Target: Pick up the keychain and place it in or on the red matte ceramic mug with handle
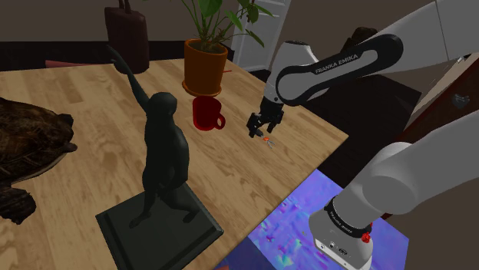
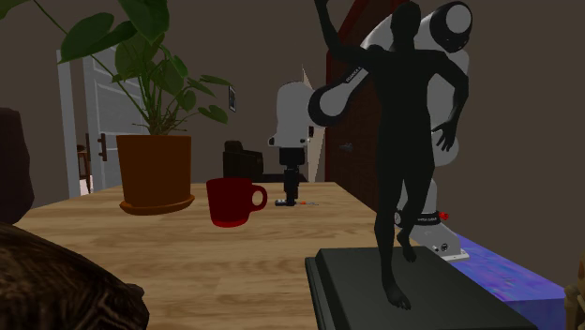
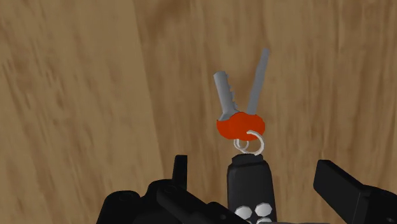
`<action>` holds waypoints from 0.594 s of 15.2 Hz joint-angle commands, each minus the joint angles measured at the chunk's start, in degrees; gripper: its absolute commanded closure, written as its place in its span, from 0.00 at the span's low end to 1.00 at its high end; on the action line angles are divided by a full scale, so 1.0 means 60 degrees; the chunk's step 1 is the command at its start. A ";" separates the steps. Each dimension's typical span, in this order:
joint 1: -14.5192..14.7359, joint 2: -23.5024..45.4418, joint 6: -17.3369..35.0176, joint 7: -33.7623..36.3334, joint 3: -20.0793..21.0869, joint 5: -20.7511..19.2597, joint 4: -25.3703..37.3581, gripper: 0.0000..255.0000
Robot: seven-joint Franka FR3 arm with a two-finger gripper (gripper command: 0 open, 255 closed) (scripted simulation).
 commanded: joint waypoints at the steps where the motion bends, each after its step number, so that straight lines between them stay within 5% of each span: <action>1: 0.0000 0.0000 0.0000 0.0000 0.0000 0.0000 0.0000 0.00; 2: 0.0000 0.0000 0.0000 0.0000 0.0000 0.0000 0.0000 1.00; 9: -0.0004 0.0083 0.0008 0.0000 0.0000 -0.0005 0.0076 1.00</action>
